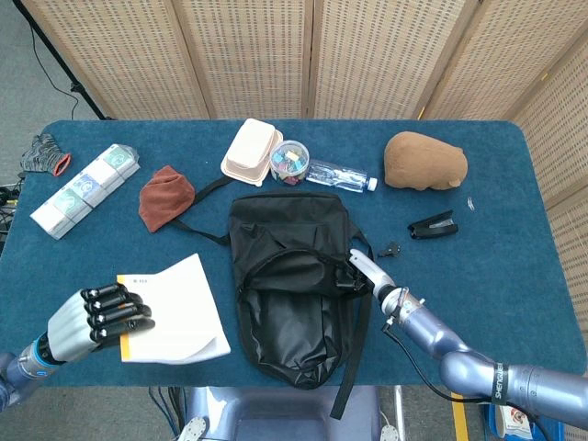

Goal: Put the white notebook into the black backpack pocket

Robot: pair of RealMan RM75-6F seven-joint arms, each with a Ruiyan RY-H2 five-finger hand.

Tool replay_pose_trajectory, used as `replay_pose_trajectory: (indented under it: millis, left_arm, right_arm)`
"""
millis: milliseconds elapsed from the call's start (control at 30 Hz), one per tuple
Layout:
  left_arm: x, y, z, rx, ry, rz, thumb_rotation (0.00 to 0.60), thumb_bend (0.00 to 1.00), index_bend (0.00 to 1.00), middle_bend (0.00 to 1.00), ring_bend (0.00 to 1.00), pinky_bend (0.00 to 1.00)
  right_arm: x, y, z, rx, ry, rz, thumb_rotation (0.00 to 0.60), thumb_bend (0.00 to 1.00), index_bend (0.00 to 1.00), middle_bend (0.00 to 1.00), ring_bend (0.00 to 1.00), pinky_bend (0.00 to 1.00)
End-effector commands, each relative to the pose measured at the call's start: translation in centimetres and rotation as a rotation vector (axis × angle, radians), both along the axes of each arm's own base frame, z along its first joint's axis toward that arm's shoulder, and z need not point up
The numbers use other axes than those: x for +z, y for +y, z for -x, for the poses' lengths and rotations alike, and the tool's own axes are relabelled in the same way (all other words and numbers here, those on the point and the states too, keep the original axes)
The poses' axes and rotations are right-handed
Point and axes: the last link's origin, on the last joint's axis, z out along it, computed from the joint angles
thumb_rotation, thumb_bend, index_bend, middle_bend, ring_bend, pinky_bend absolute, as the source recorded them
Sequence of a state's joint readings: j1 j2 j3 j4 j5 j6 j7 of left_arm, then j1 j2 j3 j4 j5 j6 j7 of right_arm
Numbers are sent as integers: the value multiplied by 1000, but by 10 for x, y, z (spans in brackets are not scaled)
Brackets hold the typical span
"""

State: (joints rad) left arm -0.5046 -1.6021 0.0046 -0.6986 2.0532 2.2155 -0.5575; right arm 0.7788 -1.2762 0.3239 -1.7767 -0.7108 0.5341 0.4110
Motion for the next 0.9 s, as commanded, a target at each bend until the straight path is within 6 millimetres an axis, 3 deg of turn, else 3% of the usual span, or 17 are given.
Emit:
replay_pose_trajectory:
  millis: [33, 267, 533, 900]
  left_arm:
    - [-17, -6, -8, -67, 5, 39, 600, 489, 780, 599, 542, 688]
    - [-50, -10, -26, -152, 32, 76, 600, 489, 780, 599, 542, 688]
    - [-92, -1, -53, -246, 124, 85, 600, 488, 781, 599, 540, 688]
    - [-141, 18, -91, -350, 267, 33, 600, 487, 780, 599, 535, 687]
  right_arm:
    - [7, -7, -5, -15, -3, -26, 600, 879, 559, 512, 358, 461]
    - [10, -8, -7, -22, 13, -50, 600, 890, 564, 517, 350, 404]
    - [19, -6, -12, -13, 18, -95, 600, 904, 570, 525, 328, 132]
    - [31, -1, -17, 8, 43, -136, 600, 914, 578, 537, 314, 89]
